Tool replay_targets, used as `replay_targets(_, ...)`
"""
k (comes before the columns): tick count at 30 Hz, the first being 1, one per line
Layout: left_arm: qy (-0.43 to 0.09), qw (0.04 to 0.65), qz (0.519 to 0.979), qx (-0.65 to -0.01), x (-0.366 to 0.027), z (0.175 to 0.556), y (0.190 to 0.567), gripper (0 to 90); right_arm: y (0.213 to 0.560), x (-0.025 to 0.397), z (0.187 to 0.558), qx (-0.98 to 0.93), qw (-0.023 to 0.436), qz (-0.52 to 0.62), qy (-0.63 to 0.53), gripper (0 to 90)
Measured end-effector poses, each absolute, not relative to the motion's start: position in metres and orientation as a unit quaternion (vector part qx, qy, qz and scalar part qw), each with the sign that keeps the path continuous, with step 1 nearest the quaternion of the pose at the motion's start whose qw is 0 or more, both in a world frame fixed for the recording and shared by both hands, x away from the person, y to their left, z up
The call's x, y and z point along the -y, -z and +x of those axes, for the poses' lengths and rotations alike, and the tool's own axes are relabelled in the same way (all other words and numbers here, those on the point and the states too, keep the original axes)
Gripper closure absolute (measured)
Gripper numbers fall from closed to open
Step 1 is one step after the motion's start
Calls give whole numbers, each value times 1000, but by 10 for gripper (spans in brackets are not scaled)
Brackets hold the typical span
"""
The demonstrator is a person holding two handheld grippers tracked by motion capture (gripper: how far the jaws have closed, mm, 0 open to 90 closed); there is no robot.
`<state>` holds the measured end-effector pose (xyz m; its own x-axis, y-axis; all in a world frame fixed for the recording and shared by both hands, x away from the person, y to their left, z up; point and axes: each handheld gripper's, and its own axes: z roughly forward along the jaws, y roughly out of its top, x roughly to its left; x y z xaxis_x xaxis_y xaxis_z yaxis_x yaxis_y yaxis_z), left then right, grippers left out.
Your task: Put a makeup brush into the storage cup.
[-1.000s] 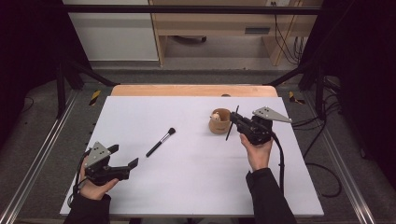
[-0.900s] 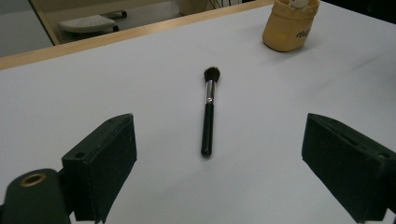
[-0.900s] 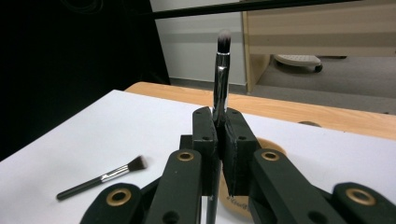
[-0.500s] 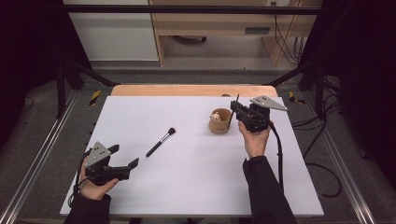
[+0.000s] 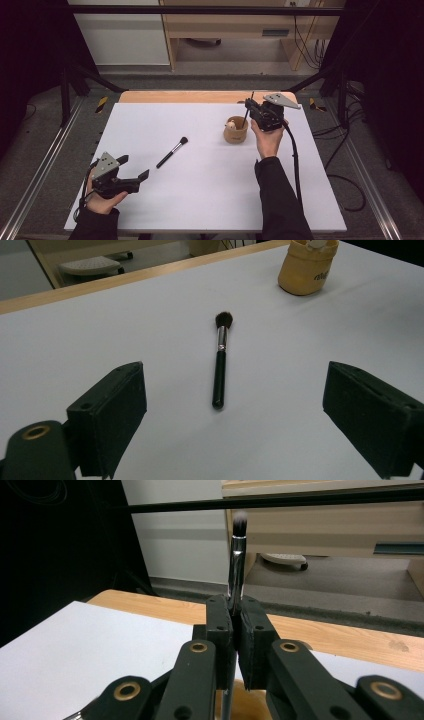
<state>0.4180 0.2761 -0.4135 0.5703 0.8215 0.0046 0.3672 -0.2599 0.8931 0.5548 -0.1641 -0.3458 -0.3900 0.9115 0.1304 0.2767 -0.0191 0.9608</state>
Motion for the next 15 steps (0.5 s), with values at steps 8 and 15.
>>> replay_targets(8,-244,464,755,-393,-276,418,414,97,351,162,568,-628,308,478,-531,849)
replay_targets(15,-244,463,756,-392,-276,418,414,97,358,160,578,-625,312,483,-528,849)
